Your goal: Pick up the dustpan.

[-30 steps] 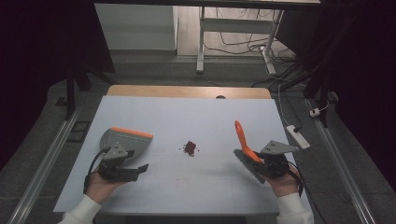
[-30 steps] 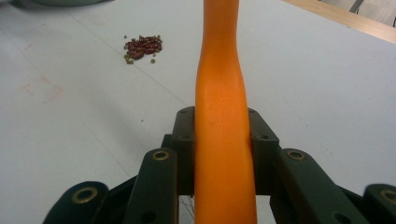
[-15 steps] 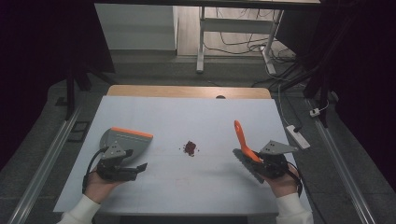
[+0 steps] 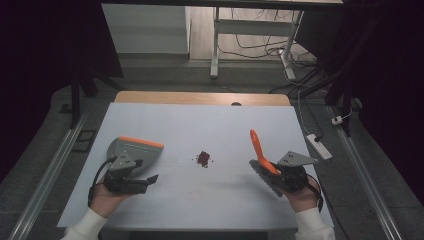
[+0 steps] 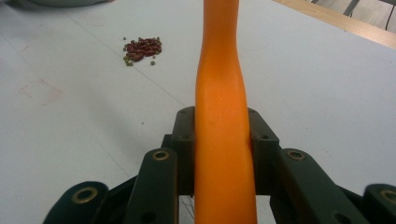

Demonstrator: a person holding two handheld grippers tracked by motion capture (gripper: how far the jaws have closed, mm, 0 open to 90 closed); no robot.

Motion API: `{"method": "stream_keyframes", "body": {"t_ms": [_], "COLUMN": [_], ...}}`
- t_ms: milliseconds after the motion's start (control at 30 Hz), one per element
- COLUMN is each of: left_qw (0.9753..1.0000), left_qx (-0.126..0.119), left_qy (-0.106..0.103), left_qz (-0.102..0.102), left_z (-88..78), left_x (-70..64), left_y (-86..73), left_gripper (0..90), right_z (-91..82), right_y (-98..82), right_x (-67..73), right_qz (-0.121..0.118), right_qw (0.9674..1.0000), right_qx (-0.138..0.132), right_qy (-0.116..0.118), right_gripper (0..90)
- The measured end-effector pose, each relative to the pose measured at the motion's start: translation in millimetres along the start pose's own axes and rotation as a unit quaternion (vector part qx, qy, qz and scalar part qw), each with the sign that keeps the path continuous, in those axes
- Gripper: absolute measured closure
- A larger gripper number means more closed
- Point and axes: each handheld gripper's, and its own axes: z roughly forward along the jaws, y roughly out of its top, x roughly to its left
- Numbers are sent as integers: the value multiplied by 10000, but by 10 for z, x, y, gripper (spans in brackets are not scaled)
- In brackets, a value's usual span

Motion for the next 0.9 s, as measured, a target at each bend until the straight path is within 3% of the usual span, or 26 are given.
{"method": "stream_keyframes", "body": {"t_ms": [267,433,533,900], "left_qw": [9996,9979,9978,9930], "left_qx": [184,223,252,300], "left_qy": [180,600,591,958], "left_qz": [-91,-127,-159,-624], "left_z": [-128,-214,-242,-476], "left_x": [22,30,53,261], "left_y": [161,237,216,174], "left_gripper": [203,211,203,179], "right_z": [-6,-4,-6,-19], "right_y": [19,21,21,-11], "right_x": [10,18,14,-15], "right_qz": [-4,-43,-46,18], "right_qw": [9999,9999,9999,10000], "right_qx": [-107,-101,-115,-49], "right_qy": [93,106,108,-19], "right_gripper": [704,704,704,704]}}
